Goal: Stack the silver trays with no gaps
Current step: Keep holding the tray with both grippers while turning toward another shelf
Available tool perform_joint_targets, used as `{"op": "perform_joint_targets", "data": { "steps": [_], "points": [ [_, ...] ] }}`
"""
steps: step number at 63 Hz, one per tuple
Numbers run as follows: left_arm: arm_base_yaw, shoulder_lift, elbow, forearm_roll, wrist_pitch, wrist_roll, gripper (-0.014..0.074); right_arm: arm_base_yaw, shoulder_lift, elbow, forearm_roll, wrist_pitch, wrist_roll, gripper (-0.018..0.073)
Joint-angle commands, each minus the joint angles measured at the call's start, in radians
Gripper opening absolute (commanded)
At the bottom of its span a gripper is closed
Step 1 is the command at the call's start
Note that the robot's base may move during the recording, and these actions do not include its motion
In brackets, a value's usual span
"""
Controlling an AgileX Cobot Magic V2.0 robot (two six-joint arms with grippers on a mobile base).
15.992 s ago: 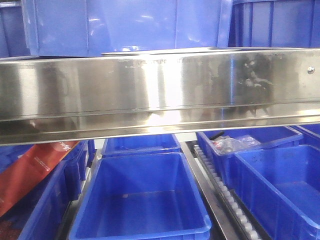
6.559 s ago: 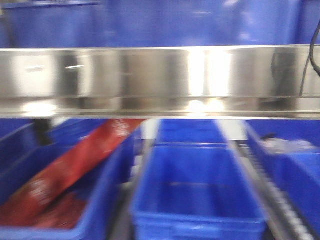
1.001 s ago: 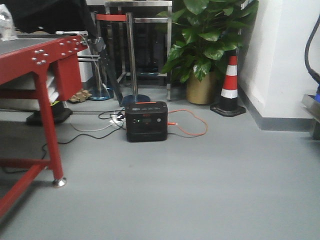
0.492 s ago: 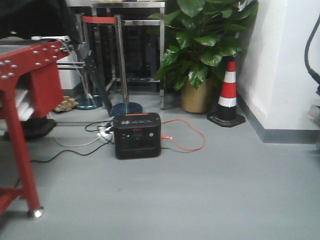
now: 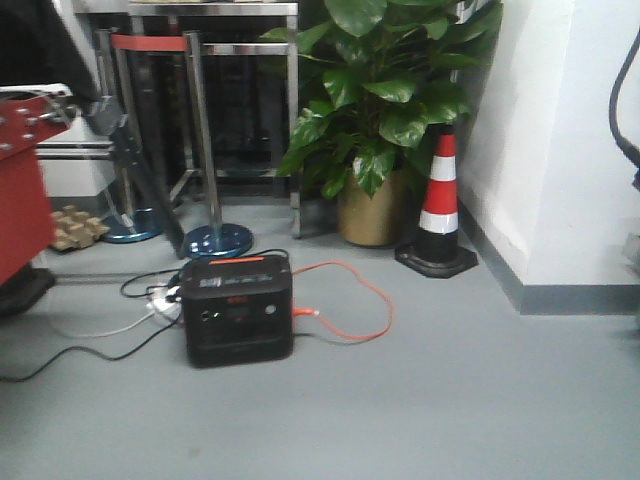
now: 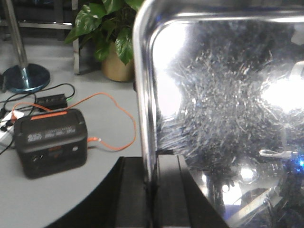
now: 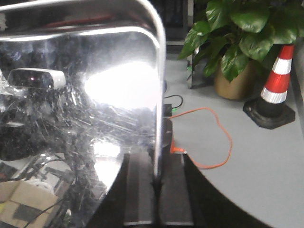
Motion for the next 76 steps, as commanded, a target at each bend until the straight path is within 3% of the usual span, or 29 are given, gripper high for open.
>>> {"op": "perform_joint_targets", "data": {
  "steps": [1,76],
  "points": [
    [0.005,-0.003,-0.007,0.013,-0.018,0.008,-0.0018,-0.001,-0.015,-0.014,0.007,-0.053,-0.012,-0.007],
    [0.005,-0.003,-0.007,0.013,-0.018,0.008,-0.0018,-0.001,-0.015,-0.014,0.007,-0.053,-0.012,-0.007]
  ]
}}
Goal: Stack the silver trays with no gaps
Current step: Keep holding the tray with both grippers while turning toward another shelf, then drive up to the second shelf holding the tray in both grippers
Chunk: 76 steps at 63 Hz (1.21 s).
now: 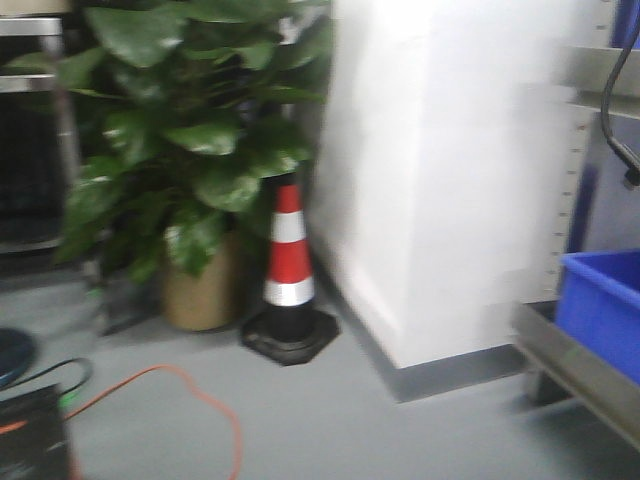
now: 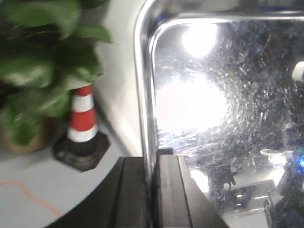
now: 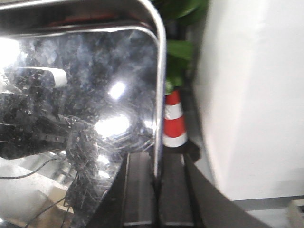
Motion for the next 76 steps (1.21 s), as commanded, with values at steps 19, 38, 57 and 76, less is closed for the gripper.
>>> {"op": "perform_joint_targets", "data": {
  "steps": [19,38,57,76],
  "points": [
    [0.005,-0.004,-0.007,0.013,-0.016,0.008,-0.0018,-0.001,-0.015,-0.014,0.007,-0.053,-0.01,-0.007],
    [0.005,-0.004,-0.007,0.013,-0.016,0.008,-0.0018,-0.001,-0.015,-0.014,0.007,-0.053,-0.01,-0.007],
    [0.005,-0.004,-0.007,0.013,-0.016,0.008,-0.0018,-0.001,-0.015,-0.014,0.007,-0.053,-0.01,-0.007],
    [0.005,-0.004,-0.007,0.013,-0.016,0.008,-0.0018,-0.001,-0.015,-0.014,0.007,-0.053,-0.01,-0.007]
  ]
}}
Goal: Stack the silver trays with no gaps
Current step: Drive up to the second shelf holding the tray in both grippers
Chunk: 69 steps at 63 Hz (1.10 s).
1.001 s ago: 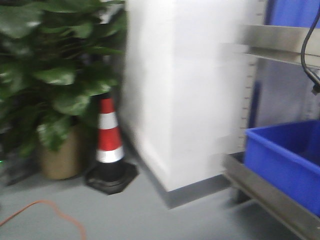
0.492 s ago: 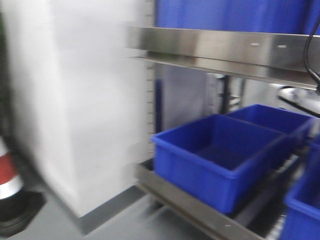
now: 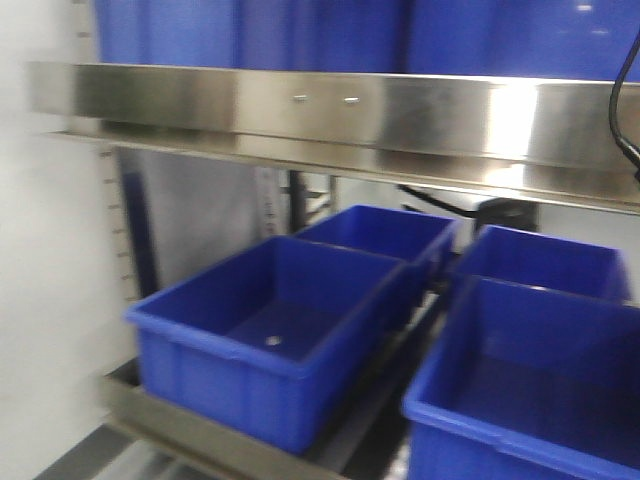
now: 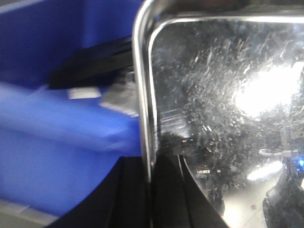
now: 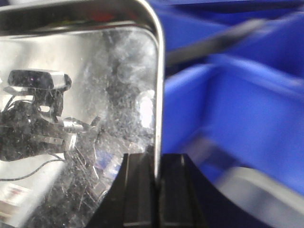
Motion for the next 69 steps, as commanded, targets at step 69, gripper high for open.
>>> {"op": "perform_joint_targets", "data": {
  "steps": [69],
  "points": [
    [0.005,-0.004,-0.007,0.013,-0.016,0.008,-0.0018,-0.001,-0.015,-0.014,0.007,-0.053,-0.01,-0.007]
  ]
}}
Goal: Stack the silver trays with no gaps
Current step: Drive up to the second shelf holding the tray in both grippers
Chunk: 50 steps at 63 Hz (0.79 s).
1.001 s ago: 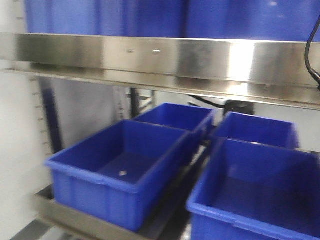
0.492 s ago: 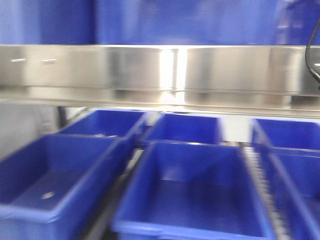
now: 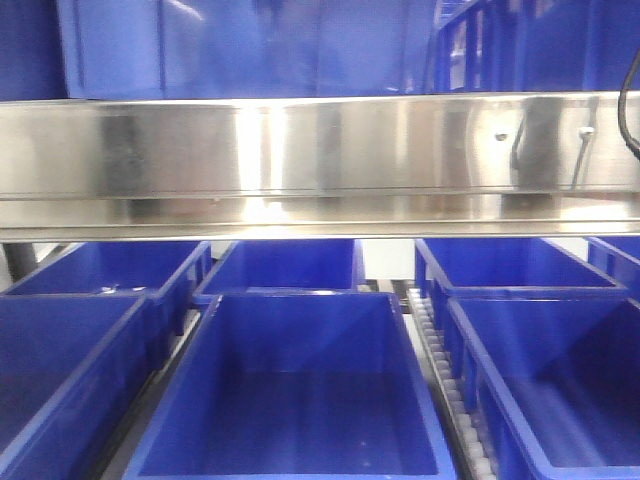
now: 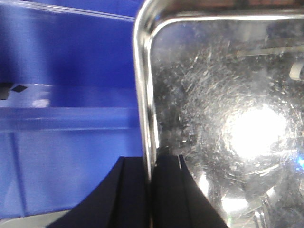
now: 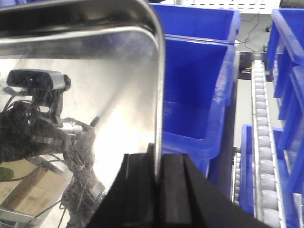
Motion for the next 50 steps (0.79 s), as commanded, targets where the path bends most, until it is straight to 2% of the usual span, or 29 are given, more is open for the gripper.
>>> {"op": "perform_joint_targets", "data": {
  "steps": [1,50],
  "points": [
    [0.005,-0.004,-0.007,0.013,-0.016,0.008,-0.0018,-0.001,-0.015,-0.014,0.009,-0.053,-0.01,-0.007],
    [0.005,-0.004,-0.007,0.013,-0.016,0.008,-0.0018,-0.001,-0.015,-0.014,0.009,-0.053,-0.01,-0.007]
  ]
}}
